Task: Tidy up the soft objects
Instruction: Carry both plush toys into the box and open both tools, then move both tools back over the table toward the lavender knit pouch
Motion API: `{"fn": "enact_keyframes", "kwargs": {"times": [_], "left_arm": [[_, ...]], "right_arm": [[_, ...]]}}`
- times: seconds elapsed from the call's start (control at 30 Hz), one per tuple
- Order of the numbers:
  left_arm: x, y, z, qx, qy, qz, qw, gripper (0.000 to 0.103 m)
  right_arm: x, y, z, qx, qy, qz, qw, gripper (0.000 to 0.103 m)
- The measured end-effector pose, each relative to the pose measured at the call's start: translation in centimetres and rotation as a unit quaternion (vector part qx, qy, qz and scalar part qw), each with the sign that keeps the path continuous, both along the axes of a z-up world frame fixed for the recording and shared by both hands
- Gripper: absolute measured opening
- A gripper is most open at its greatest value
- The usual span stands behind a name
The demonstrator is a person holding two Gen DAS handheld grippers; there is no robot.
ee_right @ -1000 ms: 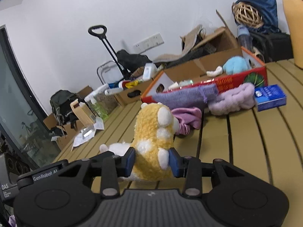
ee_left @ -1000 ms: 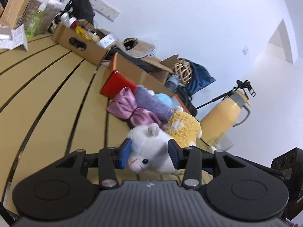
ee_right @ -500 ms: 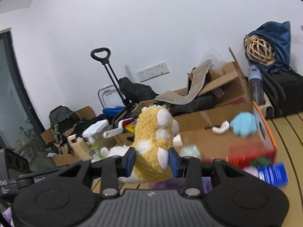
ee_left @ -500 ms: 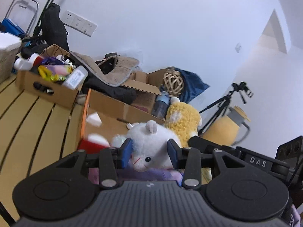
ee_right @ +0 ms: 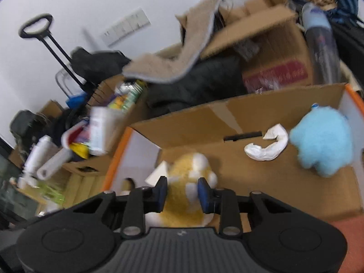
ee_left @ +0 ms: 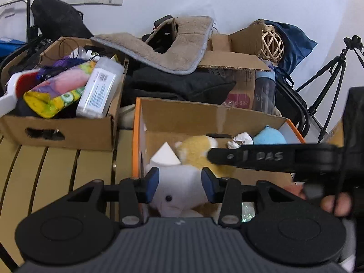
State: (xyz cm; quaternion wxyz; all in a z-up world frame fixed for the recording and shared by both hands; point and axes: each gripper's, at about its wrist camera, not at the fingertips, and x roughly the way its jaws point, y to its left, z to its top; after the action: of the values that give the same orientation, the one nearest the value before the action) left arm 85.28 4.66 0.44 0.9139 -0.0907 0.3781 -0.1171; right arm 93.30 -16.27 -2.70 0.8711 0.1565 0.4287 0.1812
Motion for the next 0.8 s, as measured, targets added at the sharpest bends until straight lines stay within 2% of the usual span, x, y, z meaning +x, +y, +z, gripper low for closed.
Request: {"fn": "enact_keyframes", "kwargs": {"times": [0.13,0.27,0.43,0.53,0.6,0.67,0.8], "left_arm": [[-0.4,1.0,0.7,-0.020,-0.024,0.007,0.9995,0.043],[-1.0,2.1,1.8,-0.031,-0.024,0.029,0.9988,0.043],[-3.5,2.4,5.3,-0.018,-0.040,0.031,0.9986,0.045],[-6.6,2.4,8.3,-0.008,-0.068,0.029,0.9972,0.053],[-9.3,2.1,9.9,-0.002,-0.083,0.028,0.9961,0.054],[-12.2,1.7,11.1,0.003,-0.096,0.023,0.9951,0.055],[-19.7,0.4,12.5,0.028,-0.141,0.003,0.9896,0.062]], "right_arm": [[-0.2,0.1,0.0,-0.003,-0.016,0.016,1.000,0.031],[-1.0,-0.9,0.6,0.000,-0.030,0.006,1.000,0.033],[-4.4,-2.4,5.2,-0.006,-0.070,0.011,0.997,0.033],[-7.5,-3.4,8.9,-0.024,-0.099,0.019,0.995,0.037],[-10.6,-4.5,11.2,-0.033,-0.122,0.022,0.992,0.047],[-14.1,-5.9,12.7,-0.039,-0.146,0.029,0.988,0.053],[-22.0,-8.8,14.5,-0.075,-0.190,0.039,0.978,0.056]]}}
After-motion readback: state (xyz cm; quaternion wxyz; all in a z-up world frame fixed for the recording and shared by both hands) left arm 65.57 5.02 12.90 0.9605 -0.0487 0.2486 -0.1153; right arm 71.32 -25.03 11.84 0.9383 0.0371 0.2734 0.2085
